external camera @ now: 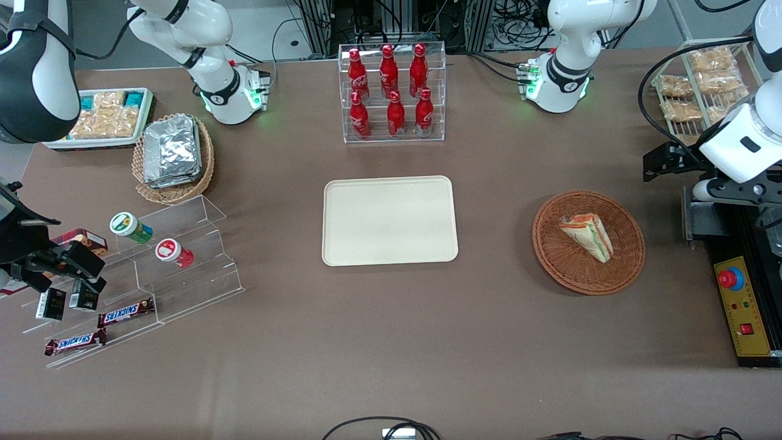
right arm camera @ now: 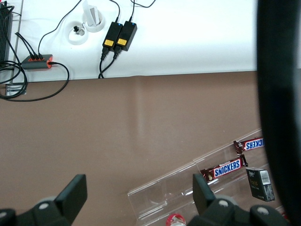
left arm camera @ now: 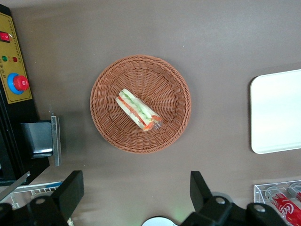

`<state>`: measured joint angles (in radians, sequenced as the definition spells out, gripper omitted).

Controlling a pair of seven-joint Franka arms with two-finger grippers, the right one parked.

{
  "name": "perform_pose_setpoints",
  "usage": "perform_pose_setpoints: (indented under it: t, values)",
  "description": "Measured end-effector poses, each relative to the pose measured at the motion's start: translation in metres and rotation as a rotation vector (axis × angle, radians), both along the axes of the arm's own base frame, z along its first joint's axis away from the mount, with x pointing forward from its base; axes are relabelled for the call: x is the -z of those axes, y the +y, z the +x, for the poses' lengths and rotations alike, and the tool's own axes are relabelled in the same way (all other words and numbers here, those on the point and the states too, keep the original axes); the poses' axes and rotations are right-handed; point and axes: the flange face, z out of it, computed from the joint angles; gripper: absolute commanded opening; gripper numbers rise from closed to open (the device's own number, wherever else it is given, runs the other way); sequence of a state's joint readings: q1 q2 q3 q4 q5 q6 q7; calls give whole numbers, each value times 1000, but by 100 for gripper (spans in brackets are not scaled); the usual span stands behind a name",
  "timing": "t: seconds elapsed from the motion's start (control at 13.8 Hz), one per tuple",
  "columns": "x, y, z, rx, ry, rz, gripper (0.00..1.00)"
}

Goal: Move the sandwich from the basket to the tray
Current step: 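Move the left gripper down over the wrapped sandwich in the wicker basket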

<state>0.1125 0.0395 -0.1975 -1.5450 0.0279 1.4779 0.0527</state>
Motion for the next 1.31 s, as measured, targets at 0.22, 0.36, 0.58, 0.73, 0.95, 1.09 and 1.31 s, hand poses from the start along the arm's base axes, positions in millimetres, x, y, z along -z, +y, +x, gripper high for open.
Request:
perform_pose_setpoints:
  t: [0.22,0.36,0.58,0.73,0.95,1.09,1.31]
  values:
    - [1,-1,1,1,1,11,100]
    - [3,-1,2,-16,3,12,100]
    - [14,0,7,-23,19,14,100]
    - [29,1,13,-32,27,17,100]
    - [84,-1,21,-76,7,22,100]
    - [124,-2,20,-115,-3,24,100]
    - [164,-3,15,-199,-31,26,100]
